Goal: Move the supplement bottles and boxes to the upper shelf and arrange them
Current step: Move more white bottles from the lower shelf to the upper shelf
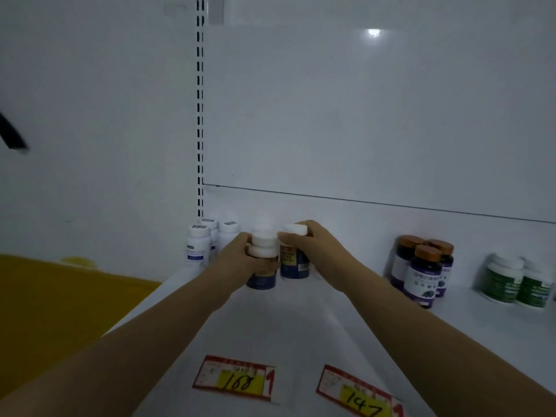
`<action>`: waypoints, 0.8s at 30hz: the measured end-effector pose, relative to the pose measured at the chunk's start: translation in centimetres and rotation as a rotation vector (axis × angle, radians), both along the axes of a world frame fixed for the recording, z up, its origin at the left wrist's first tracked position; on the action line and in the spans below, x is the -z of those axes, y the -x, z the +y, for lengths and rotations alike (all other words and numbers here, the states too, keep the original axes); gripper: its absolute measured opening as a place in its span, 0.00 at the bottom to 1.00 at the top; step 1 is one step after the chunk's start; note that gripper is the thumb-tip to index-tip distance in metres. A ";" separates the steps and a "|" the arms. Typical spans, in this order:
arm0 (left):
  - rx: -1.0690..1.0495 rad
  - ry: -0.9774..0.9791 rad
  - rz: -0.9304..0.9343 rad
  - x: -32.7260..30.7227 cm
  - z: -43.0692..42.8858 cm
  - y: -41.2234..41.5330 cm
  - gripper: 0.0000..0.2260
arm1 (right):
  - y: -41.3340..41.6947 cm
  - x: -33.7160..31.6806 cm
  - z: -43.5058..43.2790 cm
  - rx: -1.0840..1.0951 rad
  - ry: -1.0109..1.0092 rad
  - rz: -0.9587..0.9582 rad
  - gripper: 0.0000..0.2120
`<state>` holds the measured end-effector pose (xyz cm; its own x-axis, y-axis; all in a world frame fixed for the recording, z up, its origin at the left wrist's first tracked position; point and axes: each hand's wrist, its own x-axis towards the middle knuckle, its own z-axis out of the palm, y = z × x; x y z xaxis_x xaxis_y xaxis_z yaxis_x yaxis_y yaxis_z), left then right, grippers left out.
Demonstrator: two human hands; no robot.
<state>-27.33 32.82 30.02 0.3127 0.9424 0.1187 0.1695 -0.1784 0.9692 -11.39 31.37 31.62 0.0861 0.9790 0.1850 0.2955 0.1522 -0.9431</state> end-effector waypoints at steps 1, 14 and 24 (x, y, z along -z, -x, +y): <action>0.010 0.006 0.006 0.1 0.7 0.2 0.24 | 0.1 0.3 0.5 0.025 -0.004 -0.015 0.18; 0.038 -0.053 -0.009 2.3 5.4 -0.4 0.15 | 1.6 2.5 4.9 0.264 0.008 -0.126 0.19; -0.004 -0.129 0.215 3.0 7.3 -1.4 0.25 | 2.3 3.1 7.0 0.510 -0.073 -0.315 0.24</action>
